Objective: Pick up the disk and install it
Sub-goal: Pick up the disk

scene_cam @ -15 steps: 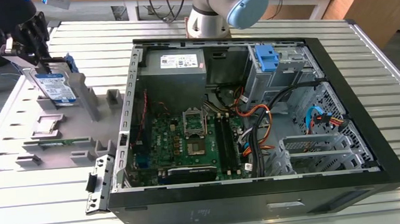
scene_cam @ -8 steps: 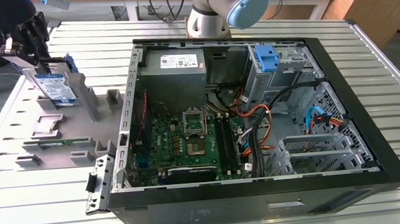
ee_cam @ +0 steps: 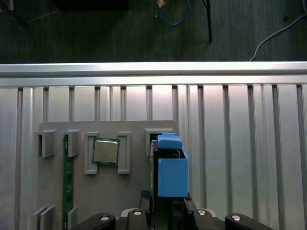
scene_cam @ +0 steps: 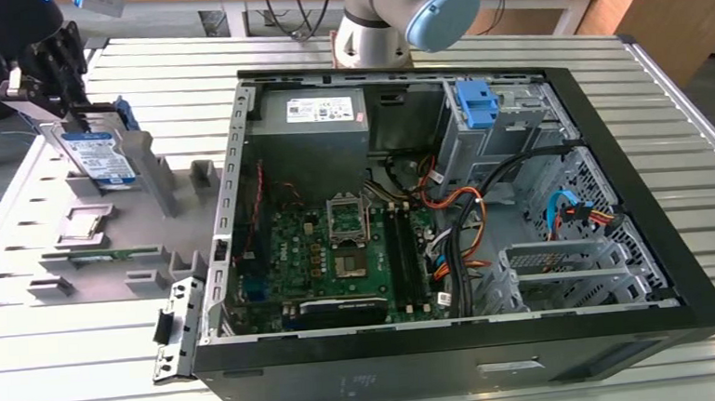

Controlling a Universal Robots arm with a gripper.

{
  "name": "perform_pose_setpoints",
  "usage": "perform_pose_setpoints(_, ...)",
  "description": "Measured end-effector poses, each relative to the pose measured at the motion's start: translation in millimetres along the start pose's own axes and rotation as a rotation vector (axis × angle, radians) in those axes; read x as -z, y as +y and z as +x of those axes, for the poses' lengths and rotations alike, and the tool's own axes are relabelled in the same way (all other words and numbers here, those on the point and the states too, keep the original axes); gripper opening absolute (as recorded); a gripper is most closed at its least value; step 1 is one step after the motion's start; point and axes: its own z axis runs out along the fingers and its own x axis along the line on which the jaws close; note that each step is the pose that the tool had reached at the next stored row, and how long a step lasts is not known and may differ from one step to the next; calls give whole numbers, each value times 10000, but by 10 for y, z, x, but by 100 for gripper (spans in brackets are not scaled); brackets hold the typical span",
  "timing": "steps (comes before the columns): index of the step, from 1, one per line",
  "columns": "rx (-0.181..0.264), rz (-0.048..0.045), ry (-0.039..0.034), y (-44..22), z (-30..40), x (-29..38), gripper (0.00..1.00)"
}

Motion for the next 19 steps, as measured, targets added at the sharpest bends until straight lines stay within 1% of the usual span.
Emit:
perform_pose_setpoints(8, 0, 0, 0, 1, 0, 0, 36)
perform_pose_setpoints(9, 0, 0, 0, 1, 0, 0, 42)
perform_pose_setpoints(12, 0, -1, 0, 1, 0, -1, 42)
perform_pose_setpoints(16, 2, 49, -3, 0, 1, -10, 42)
perform_pose_setpoints(19, 2, 59, -4, 0, 1, -12, 42)
